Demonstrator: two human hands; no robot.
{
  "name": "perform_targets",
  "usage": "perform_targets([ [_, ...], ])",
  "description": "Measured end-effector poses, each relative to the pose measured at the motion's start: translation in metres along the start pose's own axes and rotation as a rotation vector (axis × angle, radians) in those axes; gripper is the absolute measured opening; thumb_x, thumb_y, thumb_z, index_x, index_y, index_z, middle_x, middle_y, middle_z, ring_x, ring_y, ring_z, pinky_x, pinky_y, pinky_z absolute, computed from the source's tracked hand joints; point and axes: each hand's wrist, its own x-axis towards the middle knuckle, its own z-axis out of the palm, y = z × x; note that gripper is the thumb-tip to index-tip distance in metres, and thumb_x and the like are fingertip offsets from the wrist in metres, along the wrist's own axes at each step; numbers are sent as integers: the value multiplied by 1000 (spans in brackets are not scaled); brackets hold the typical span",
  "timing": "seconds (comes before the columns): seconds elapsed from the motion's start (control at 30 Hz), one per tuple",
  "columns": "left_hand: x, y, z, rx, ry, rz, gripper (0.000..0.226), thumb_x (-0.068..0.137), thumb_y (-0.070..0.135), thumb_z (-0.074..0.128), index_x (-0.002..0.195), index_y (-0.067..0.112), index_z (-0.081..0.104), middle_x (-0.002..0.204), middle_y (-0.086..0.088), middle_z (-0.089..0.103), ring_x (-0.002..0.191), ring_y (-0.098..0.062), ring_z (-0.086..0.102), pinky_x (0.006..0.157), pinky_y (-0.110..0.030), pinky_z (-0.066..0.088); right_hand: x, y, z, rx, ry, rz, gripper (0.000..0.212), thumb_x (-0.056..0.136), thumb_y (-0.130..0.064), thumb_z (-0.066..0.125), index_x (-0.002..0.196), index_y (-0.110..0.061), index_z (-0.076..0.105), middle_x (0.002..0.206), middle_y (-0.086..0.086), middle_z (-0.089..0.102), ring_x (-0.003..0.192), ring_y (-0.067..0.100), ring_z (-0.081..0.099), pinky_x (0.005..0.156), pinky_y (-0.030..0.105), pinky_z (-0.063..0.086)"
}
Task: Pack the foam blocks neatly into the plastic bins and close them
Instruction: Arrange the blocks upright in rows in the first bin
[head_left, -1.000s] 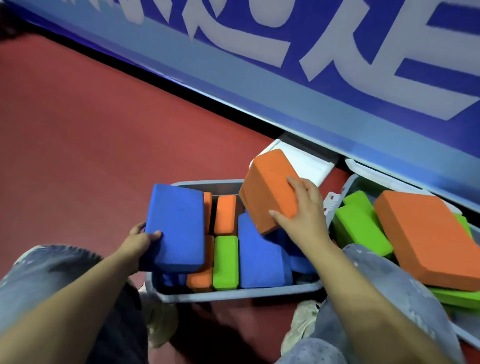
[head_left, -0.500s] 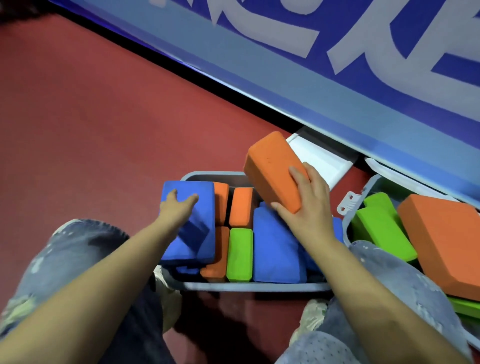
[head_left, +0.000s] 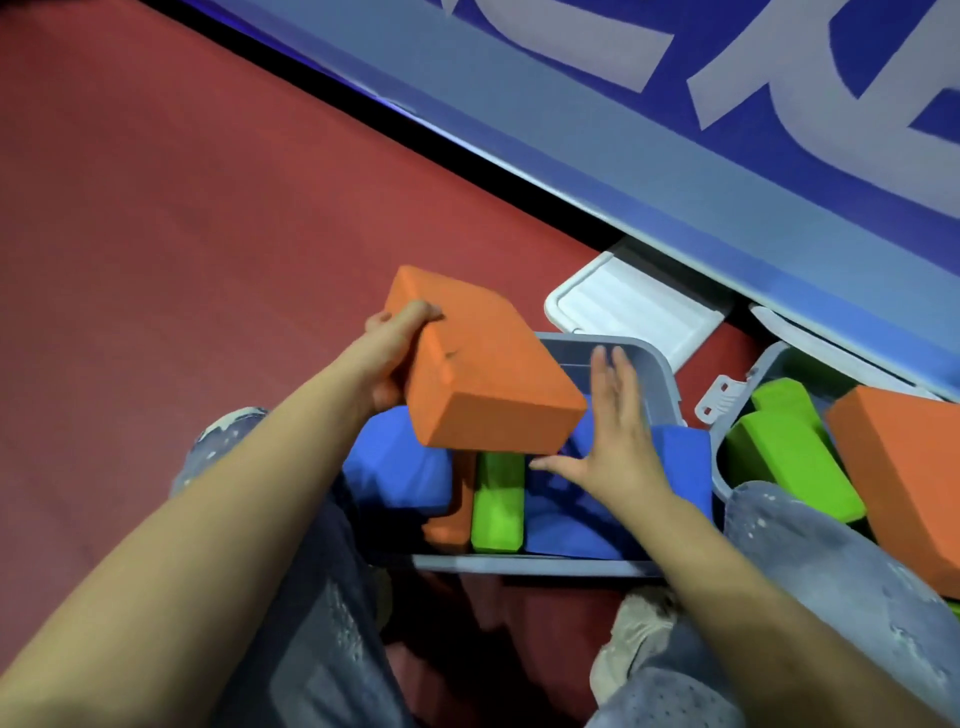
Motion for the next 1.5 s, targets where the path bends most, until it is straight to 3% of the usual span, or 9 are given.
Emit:
perform_targets([
  [0.2, 19, 9, -19, 167, 163, 244, 101, 63, 42, 70, 146, 34, 14, 123, 1, 49, 104, -20, 56, 90, -44, 51, -24, 99, 22, 154, -382, 849, 105, 76, -44, 75, 151, -10, 11, 152, 13, 28, 138, 29, 32, 109, 40, 33],
  [0.37, 34, -4, -43, 440, 166, 147, 106, 62, 46, 76, 146, 42, 13, 136, -2, 38, 115, -27, 49, 99, -48, 45, -33, 114, 43, 253, -476, 886, 100, 82, -43, 69, 152, -13, 4, 153, 7, 27, 138, 27, 34, 109, 36, 33],
  [0.5, 34, -10, -49, 355, 143, 165, 106, 56, 44, 75, 145, 43, 16, 138, -3, 39, 116, -27, 50, 99, -50, 45, -33, 124, 61, 368, -473, 995, 103, 76, -42, 75, 151, -13, 12, 149, 7, 35, 133, 29, 40, 108, 42, 37],
  [0.73, 28, -19, -34, 374, 34, 155, 104, 54, 44, 75, 141, 49, 19, 137, -3, 42, 111, -27, 56, 95, -50, 49, -32, 205, 142, 548, -360, 1177, 147, 13, -75, 83, 141, -30, 26, 141, 0, 46, 125, 24, 49, 101, 46, 45],
  [0.87, 35, -18, -33, 344, 79, 139, 104, 53, 43, 74, 143, 45, 21, 136, -1, 43, 111, -24, 56, 94, -48, 50, -20, 144, 104, 538, -243, 1213, 144, 21, -66, 82, 145, -29, 20, 140, 5, 44, 124, 29, 49, 97, 48, 48],
  [0.97, 38, -12, -36, 255, 105, 169, 97, 60, 36, 73, 144, 40, 23, 128, 1, 49, 107, -22, 59, 85, -44, 54, -12, 114, 83, 469, -220, 1190, 122, 48, -48, 87, 146, -16, 22, 139, 10, 46, 123, 33, 49, 100, 47, 45],
  [1.13, 38, -10, -46, 255, 196, 171, 85, 73, 30, 68, 144, 40, 20, 122, 3, 50, 106, -22, 58, 89, -46, 52, -13, 84, 68, 79, -358, 975, 104, 65, -50, 79, 144, -11, 23, 137, 17, 39, 122, 34, 47, 97, 39, 42],
  [1.33, 36, -14, -75, 233, 259, 161, 84, 65, 32, 64, 142, 31, 30, 119, -4, 55, 95, -23, 60, 79, -43, 54, 4, 51, 39, -85, -168, 763, 85, 64, -48, 80, 130, -10, 42, 123, 14, 45, 113, 35, 52, 87, 41, 46],
  [1.5, 33, -31, -96, 378, 318, -2, 61, 83, 30, 56, 139, 26, 33, 86, -5, 48, 73, -21, 47, 60, -35, 40, 15, 25, 10, -11, 54, 626, 90, 63, -46, 82, 135, -12, 38, 129, 13, 45, 118, 33, 48, 92, 41, 42],
])
